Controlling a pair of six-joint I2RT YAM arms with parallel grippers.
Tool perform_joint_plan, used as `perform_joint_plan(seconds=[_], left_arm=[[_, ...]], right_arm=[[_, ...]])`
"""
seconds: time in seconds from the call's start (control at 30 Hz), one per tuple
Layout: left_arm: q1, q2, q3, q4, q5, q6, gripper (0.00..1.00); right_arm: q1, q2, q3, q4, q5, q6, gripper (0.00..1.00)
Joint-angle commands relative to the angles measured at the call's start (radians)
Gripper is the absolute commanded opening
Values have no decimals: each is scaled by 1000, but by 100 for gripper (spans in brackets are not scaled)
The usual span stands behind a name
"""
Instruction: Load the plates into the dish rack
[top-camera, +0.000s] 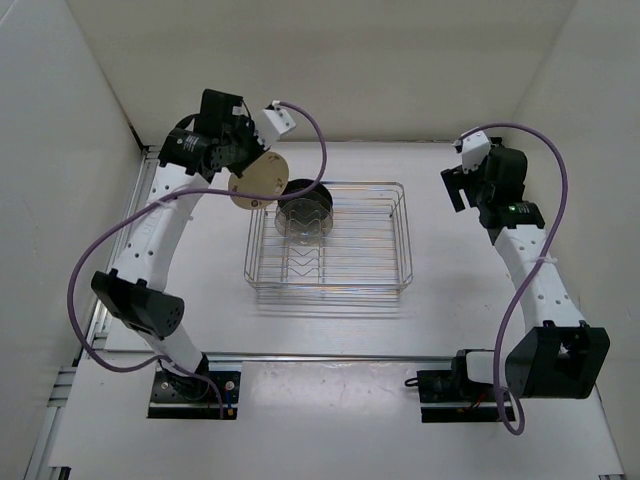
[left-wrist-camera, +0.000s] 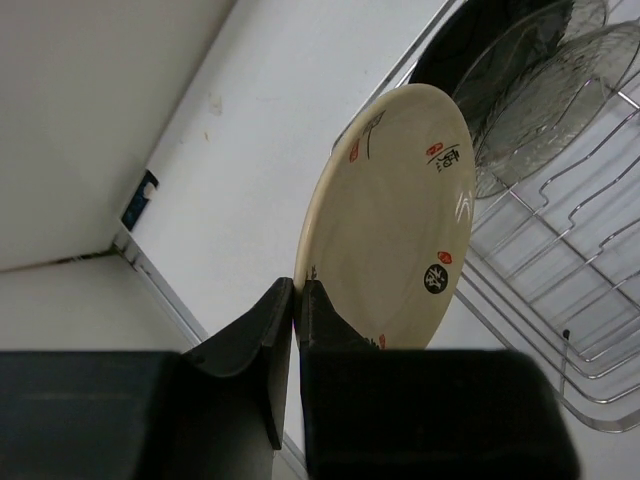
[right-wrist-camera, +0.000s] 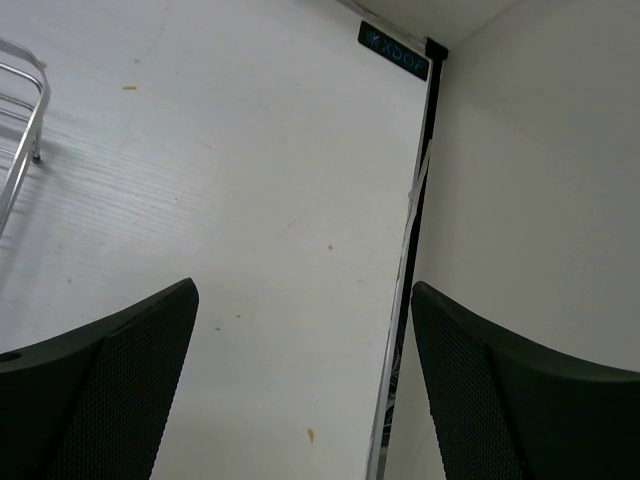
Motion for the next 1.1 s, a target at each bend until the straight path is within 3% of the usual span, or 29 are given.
perform_joint_plan(seconds=[0.0, 0.37, 1.07], left_arm=[[-62, -95, 29, 46, -100, 23, 10], [-392, -237, -211, 200, -362, 134, 10], [-452, -297, -508, 453, -357, 347, 10]], right_arm=[[-26, -33, -29, 5, -42, 26, 91], [-87, -33, -78, 14, -74, 54, 91], [-126, -70, -129, 24, -94, 101, 92]])
